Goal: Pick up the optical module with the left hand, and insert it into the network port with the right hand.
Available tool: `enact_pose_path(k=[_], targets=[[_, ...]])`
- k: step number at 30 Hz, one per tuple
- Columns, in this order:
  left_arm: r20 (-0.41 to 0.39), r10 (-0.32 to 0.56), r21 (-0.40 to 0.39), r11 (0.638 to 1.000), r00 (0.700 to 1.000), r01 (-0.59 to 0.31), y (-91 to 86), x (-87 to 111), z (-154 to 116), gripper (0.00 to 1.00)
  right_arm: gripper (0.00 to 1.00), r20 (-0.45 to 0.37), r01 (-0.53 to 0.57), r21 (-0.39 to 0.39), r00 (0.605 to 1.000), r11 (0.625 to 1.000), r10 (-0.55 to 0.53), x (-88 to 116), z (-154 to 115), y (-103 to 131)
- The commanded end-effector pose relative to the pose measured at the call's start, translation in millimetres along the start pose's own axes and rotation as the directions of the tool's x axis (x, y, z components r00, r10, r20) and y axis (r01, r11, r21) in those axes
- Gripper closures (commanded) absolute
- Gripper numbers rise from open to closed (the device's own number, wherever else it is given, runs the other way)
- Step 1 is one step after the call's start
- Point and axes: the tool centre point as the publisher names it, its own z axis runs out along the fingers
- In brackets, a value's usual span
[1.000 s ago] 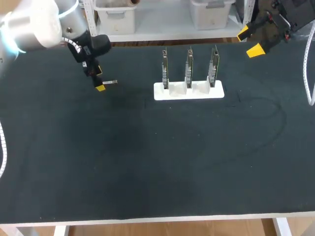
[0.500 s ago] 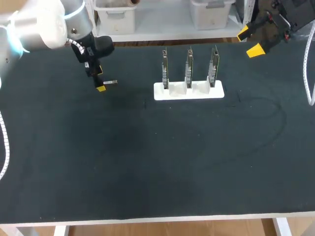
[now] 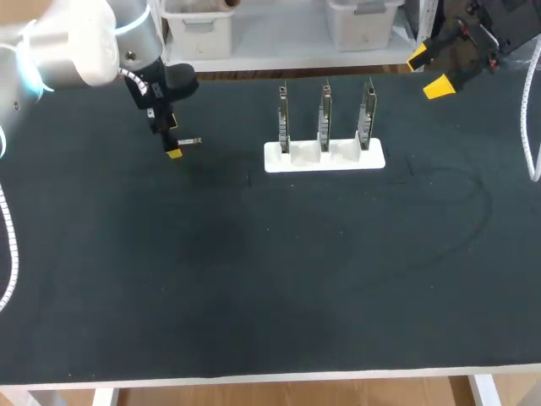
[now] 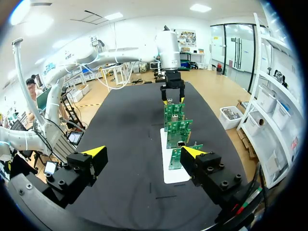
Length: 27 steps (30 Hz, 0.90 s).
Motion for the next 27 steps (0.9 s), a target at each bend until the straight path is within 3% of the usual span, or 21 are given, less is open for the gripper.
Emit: enact_pose_path(k=[1, 27], targets=[[-0.016, 0.002, 0.219, 0.976, 1.000, 0.001, 7.1, -3.8, 2.4, 0.00, 0.00, 0.000, 0.001, 0.001, 1.000, 1.000, -0.001, -0.1, 0.0, 0.7], [-0.018, 0.009, 0.231, 0.973, 1.000, -0.004, 12.0, -5.7, 7.3, 0.00, 0.00, 0.000, 0.001, 0.001, 1.000, 1.000, -0.001, -0.1, 0.0, 0.7]])
